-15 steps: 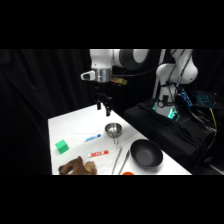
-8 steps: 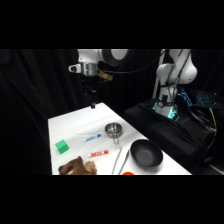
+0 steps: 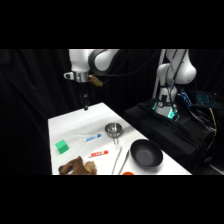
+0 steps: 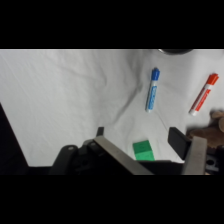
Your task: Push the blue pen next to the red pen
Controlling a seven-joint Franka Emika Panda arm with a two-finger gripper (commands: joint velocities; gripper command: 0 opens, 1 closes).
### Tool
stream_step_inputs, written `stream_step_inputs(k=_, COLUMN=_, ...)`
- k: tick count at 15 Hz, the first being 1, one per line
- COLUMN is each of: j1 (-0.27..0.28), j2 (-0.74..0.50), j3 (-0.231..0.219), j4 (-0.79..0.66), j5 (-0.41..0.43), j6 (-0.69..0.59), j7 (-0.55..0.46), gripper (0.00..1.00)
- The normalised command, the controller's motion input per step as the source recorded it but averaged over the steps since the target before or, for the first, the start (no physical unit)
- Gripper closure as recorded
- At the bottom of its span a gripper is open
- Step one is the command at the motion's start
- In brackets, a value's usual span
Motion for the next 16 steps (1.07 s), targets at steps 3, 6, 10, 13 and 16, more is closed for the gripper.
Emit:
stream_step_inputs(k=3, j1=-0.114, j2=0.36, j3=0.05, j4=0.11, j5=0.091, j6=0.27, j7=-0.14, gripper=0.0)
stream_step_inputs(k=6, j1=-0.121, j2=0.3, j3=0.075, j4=0.12, j5=0.06, j6=0.27, j7=-0.15, gripper=0.0)
stream_step_inputs(k=10, j1=-0.1, j2=0.26, j3=0.088, j4=0.13, j5=0.017, j6=0.21, j7=-0.11, gripper=0.0)
stream_step_inputs(k=13, j1=-0.041, j2=0.26, j3=0.065, j4=0.17, j5=-0.058, j6=0.19, j7=-0.03, gripper=0.0)
stream_step_inputs(k=16, j1=0.056, j2=0.25, j3=-0.019, j4=0.22, j5=-0.164, j6=0.16, j7=0.07, gripper=0.0)
